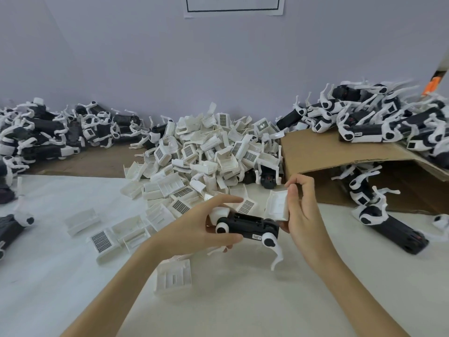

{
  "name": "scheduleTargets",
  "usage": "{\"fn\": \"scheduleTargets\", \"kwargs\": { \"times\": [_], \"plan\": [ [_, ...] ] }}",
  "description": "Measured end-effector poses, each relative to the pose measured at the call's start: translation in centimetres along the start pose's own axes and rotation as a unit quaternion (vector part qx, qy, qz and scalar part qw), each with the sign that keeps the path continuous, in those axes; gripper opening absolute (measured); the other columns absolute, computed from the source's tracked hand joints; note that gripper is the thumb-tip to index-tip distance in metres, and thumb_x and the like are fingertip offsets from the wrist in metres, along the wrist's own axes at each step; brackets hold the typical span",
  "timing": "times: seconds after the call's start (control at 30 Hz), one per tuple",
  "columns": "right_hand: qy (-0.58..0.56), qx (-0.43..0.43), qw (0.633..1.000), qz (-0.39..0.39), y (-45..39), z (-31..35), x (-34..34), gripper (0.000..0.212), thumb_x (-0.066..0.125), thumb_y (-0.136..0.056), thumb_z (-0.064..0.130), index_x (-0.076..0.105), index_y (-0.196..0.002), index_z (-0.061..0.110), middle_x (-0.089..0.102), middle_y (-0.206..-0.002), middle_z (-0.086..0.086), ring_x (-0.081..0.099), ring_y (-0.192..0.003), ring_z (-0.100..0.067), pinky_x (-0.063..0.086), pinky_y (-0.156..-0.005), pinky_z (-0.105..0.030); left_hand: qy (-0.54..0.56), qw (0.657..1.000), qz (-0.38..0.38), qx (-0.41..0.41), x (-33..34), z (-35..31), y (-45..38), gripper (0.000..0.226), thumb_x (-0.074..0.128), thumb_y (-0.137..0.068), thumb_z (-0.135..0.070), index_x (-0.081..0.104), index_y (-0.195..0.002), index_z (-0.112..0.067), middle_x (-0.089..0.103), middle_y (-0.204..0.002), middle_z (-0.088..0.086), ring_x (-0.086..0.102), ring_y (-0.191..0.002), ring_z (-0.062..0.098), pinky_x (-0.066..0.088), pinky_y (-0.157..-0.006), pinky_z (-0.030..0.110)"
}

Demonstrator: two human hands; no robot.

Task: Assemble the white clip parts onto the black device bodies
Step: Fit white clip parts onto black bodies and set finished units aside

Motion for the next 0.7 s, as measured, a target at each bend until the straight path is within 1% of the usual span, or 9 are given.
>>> {"fn": "scheduleTargets", "kwargs": {
  "times": [0.1, 0.2, 0.27, 0.33, 0.4, 0.5, 0.57, 0.67, 0.7],
  "plan": [
    [-0.002, 0.015, 1.0, 0.014, 0.1, -0.2, 0.0, 0.033, 0.028, -0.113, 0.042, 0.057, -0.11, 0.028, 0.038, -0.07, -0.019, 0.041, -0.06, -0.022, 0.039, -0.053, -0.038, 0.002, 1.0, -0.022, -0.007, -0.3, 0.2, -0.2, 0.06, 0.09, -0.086, -0.03, 0.06, -0.138, -0.039, 0.076, -0.117, 0.002, 0.079, -0.09, 0.031, 0.064, -0.088, 0.038],
    [-0.024, 0.036, 0.999, 0.018, 0.3, -0.4, 0.2, 0.038, 0.03, -0.112, 0.044, 0.063, -0.107, 0.026, 0.038, -0.067, -0.014, 0.041, -0.059, -0.023, 0.037, -0.051, -0.03, -0.031, 0.998, -0.059, -0.004, -0.9, 0.2, -0.3, 0.059, 0.092, -0.079, -0.044, 0.065, -0.131, -0.042, 0.074, -0.114, -0.002, 0.077, -0.092, 0.023, 0.065, -0.085, 0.035],
    [-0.024, 0.034, 0.999, 0.017, 0.4, -0.1, 0.3, 0.035, 0.036, -0.111, 0.042, 0.067, -0.107, 0.027, 0.035, -0.067, -0.018, 0.041, -0.06, -0.023, 0.038, -0.051, -0.027, -0.04, 0.997, -0.072, 0.006, -1.1, 0.1, -0.3, 0.059, 0.092, -0.077, -0.048, 0.067, -0.131, -0.042, 0.072, -0.114, -0.006, 0.076, -0.093, 0.021, 0.065, -0.082, 0.035],
    [-0.033, 0.026, 0.999, 0.017, 0.4, 0.2, 0.3, 0.028, 0.046, -0.106, 0.046, 0.069, -0.115, 0.032, 0.043, -0.063, -0.012, 0.046, -0.059, -0.02, 0.042, -0.054, -0.026, -0.034, 0.996, -0.079, 0.015, -1.2, 0.2, -0.4, 0.06, 0.093, -0.077, -0.048, 0.068, -0.131, -0.041, 0.072, -0.114, -0.006, 0.076, -0.094, 0.021, 0.066, -0.083, 0.039],
    [-0.053, 0.042, 0.998, 0.011, 0.4, 0.1, 0.2, 0.035, 0.061, -0.092, 0.053, 0.07, -0.12, 0.033, 0.06, -0.066, 0.001, 0.053, -0.059, -0.01, 0.046, -0.058, -0.021, -0.038, 0.995, -0.093, 0.021, -1.5, 0.2, -0.4, 0.062, 0.093, -0.076, -0.05, 0.067, -0.132, -0.042, 0.072, -0.114, -0.009, 0.076, -0.097, 0.019, 0.066, -0.085, 0.041],
    [-0.066, 0.053, 0.996, 0.013, 0.4, 0.1, 0.3, 0.041, 0.071, -0.08, 0.054, 0.077, -0.11, 0.027, 0.074, -0.081, 0.009, 0.06, -0.061, -0.004, 0.048, -0.063, -0.015, -0.057, 0.993, -0.099, 0.029, -1.7, 0.0, -0.3, 0.063, 0.092, -0.075, -0.052, 0.067, -0.132, -0.044, 0.071, -0.114, -0.012, 0.075, -0.099, 0.016, 0.065, -0.088, 0.04],
    [-0.047, 0.025, 0.999, -0.009, 0.4, 0.6, 0.0, 0.033, 0.073, -0.081, 0.05, 0.077, -0.108, 0.032, 0.071, -0.083, 0.009, 0.059, -0.062, -0.004, 0.046, -0.065, -0.014, -0.07, 0.993, -0.092, 0.037, -1.4, -0.2, -0.4, 0.06, 0.091, -0.076, -0.051, 0.067, -0.13, -0.043, 0.071, -0.115, -0.014, 0.074, -0.099, 0.016, 0.064, -0.088, 0.038],
    [-0.014, -0.014, 1.0, -0.013, 0.4, 1.0, -0.3, 0.036, 0.072, -0.086, 0.049, 0.073, -0.119, 0.035, 0.054, -0.063, 0.004, 0.046, -0.056, -0.009, 0.041, -0.06, -0.016, -0.073, 0.992, -0.088, 0.044, -1.3, -0.5, -0.3, 0.055, 0.091, -0.078, -0.046, 0.068, -0.127, -0.043, 0.07, -0.116, -0.014, 0.073, -0.099, 0.015, 0.064, -0.087, 0.035],
    [-0.028, -0.014, 1.0, 0.003, 0.5, 1.0, -0.1, 0.037, 0.071, -0.089, 0.046, 0.07, -0.124, 0.035, 0.057, -0.06, 0.003, 0.046, -0.053, -0.011, 0.042, -0.058, -0.018, -0.078, 0.992, -0.087, 0.046, -1.3, -0.5, -0.3, 0.053, 0.092, -0.079, -0.044, 0.068, -0.127, -0.042, 0.07, -0.117, -0.014, 0.073, -0.1, 0.016, 0.064, -0.087, 0.034]
  ]
}}
Point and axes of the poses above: each hand's wrist, its own y-axis away from the middle knuckle, its own x-axis out of the palm, z = x × y, the point moved 7 cm from there along -y, towards the middle knuckle
